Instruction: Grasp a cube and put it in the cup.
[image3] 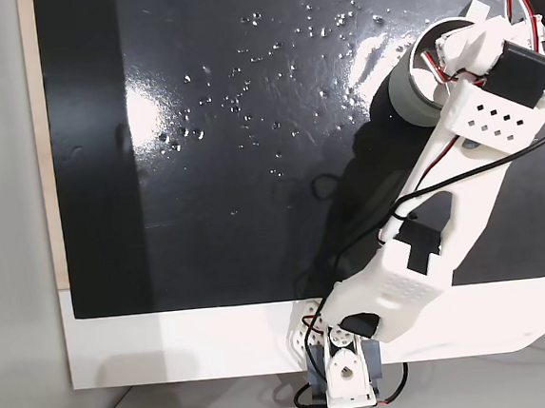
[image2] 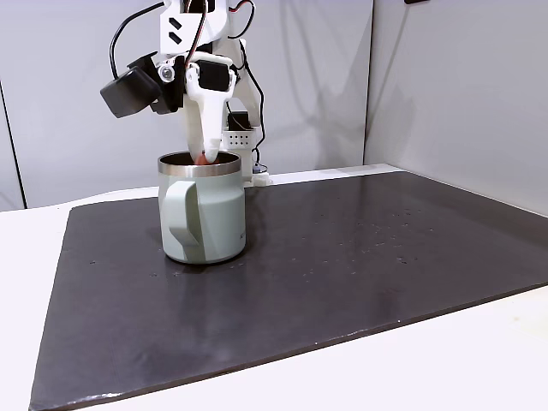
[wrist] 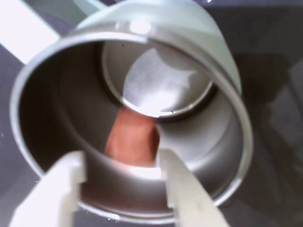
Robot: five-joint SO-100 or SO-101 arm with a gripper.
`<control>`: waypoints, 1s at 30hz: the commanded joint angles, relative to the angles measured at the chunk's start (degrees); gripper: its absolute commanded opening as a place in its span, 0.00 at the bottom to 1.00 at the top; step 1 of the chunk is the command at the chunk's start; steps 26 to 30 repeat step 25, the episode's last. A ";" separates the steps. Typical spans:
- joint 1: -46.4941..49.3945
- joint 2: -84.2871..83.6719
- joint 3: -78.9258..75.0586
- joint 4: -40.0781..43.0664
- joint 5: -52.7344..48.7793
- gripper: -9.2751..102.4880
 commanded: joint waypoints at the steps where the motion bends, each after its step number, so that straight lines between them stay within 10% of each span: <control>1: -0.62 5.98 1.05 0.53 0.97 0.30; 30: 0.79 10.63 12.92 0.53 2.20 0.29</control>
